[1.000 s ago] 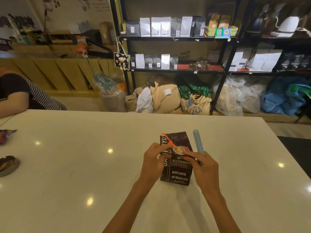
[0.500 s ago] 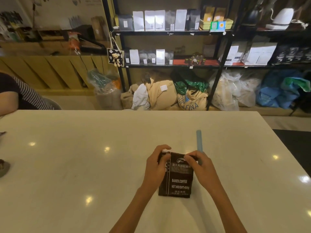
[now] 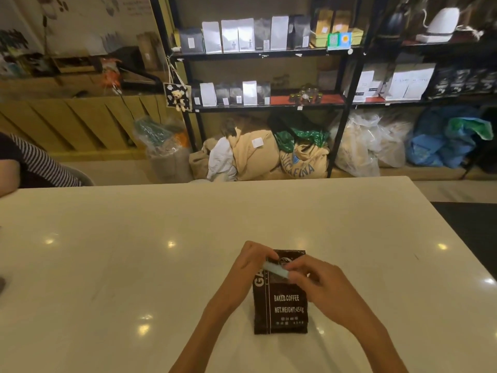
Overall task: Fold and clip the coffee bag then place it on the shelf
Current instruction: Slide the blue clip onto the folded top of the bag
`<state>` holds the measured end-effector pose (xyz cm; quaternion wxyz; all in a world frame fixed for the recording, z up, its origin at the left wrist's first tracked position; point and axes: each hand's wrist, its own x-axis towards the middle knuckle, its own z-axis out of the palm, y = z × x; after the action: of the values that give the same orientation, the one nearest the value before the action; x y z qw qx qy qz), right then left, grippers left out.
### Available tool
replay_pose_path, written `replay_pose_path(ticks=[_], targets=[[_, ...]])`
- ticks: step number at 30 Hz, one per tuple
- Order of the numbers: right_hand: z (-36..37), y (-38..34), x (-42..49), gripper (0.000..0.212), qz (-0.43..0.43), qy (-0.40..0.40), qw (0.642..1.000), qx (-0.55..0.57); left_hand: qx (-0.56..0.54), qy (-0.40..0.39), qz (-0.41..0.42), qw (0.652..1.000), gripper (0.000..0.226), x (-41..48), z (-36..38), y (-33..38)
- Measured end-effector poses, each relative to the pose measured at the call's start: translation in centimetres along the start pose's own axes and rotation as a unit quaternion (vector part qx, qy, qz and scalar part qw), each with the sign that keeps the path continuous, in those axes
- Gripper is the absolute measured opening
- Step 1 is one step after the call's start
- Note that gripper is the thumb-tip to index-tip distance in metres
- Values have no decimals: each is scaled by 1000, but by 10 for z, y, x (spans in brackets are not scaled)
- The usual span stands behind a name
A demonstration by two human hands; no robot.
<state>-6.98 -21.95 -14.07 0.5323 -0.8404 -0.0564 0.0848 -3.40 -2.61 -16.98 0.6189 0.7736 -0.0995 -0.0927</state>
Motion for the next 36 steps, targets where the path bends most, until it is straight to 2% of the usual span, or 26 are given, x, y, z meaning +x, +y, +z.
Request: replay_pose_path(ticks=[3, 7, 9, 12, 14, 17, 20, 22, 26, 30, 34, 36], targets=[[5, -4, 5, 20, 3, 20, 994, 107, 49, 11, 17, 999, 27, 3, 2, 1], [1, -7, 9, 27, -21, -11, 974, 224, 66, 75, 8, 995, 31, 10, 3, -6], [13, -10, 13, 28, -42, 36, 962, 268, 63, 79, 7, 995, 31, 11, 7, -6], [24, -16, 21, 25, -48, 165, 951, 256, 59, 68, 10, 996, 26, 11, 10, -9], [13, -15, 21, 27, -77, 198, 953, 214, 41, 56, -1, 998, 31, 7, 7, -8], [-9, -9, 18, 30, -169, 187, 968, 7, -16, 45, -19, 999, 47, 1, 2, -2], [-9, -5, 20, 30, -228, 173, 935, -211, -29, 27, -11, 999, 52, 0, 3, 5], [-2, -4, 22, 26, -254, 180, 908, -280, -31, 17, 3, 999, 49, 1, 7, 8], [3, 0, 27, 30, -275, 195, 897, -286, -71, 21, 0, 997, 42, 3, 10, 9], [4, 1, 25, 21, -256, 188, 912, -260, -75, 13, -5, 997, 53, 2, 8, 5], [-4, -8, 28, 19, -197, 130, 933, -273, -59, 1, -9, 998, 57, 3, 13, 3], [-7, -11, 30, 22, -176, 88, 941, -274, -42, 20, 2, 999, 50, 6, 16, 4]])
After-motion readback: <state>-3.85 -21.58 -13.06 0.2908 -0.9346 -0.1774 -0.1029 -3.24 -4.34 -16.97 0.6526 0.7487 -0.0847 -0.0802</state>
